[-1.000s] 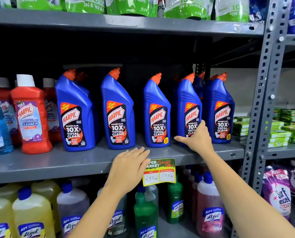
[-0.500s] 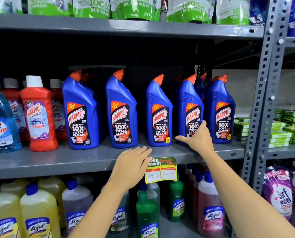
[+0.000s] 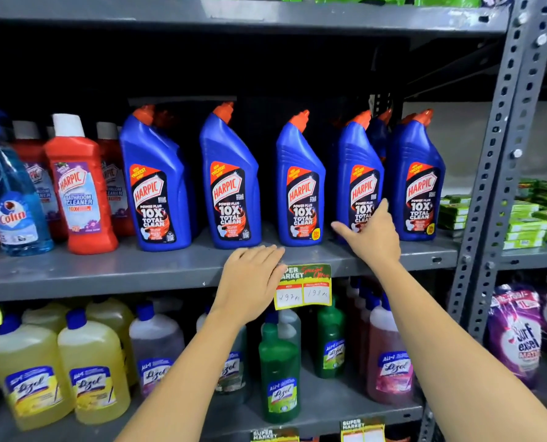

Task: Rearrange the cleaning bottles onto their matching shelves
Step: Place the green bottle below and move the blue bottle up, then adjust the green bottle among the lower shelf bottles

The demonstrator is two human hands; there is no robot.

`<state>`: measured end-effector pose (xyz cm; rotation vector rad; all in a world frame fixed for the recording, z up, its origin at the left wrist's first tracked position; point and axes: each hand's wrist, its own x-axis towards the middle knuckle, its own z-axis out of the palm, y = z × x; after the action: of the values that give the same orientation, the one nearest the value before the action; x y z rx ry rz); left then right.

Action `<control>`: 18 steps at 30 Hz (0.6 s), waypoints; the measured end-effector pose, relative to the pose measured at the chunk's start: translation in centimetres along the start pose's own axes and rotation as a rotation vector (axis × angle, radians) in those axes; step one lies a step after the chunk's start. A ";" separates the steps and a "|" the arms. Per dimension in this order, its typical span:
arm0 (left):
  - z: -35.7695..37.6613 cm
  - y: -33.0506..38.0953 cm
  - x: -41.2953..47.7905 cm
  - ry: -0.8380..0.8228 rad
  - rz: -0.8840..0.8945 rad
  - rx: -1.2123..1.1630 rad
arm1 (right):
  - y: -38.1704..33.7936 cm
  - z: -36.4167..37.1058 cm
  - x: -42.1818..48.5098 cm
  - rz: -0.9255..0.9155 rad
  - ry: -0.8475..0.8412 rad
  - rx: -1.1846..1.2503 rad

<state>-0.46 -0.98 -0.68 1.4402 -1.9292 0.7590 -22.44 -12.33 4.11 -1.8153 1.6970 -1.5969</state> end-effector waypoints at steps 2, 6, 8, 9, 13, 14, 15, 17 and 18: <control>0.2 0.1 -0.9 0.047 -0.009 -0.062 | 0.1 0.1 -1.5 -0.095 0.196 0.222; 1.2 0.4 -4.1 0.159 -0.041 -0.219 | 2.9 1.9 -7.5 -0.347 0.586 0.455; 2.6 0.5 -6.5 0.205 -0.067 -0.228 | 5.2 4.3 -11.5 -0.328 0.555 0.437; 3.4 0.6 -7.9 0.218 -0.092 -0.219 | 6.2 5.6 -13.7 -0.297 0.498 0.419; 7.5 0.8 -14.6 0.071 -0.195 -0.210 | 9.4 10.0 -20.8 -0.182 0.104 0.299; 8.5 0.9 -16.4 -0.014 -0.215 -0.226 | 9.9 10.9 -22.2 -0.119 0.000 0.310; 9.3 1.0 -18.1 -0.098 -0.227 -0.232 | 10.2 11.6 -23.2 -0.036 -0.087 0.332; 10.9 1.1 -21.3 -0.253 -0.249 -0.215 | 10.7 12.9 -24.9 0.151 -0.218 0.361; 11.7 1.1 -22.6 -0.318 -0.258 -0.215 | 11.0 13.6 -25.6 0.207 -0.263 0.367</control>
<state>2.05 4.51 -25.47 1.7066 -1.9292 0.2064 -12.64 -2.21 -23.48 -1.5359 1.3257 -1.4019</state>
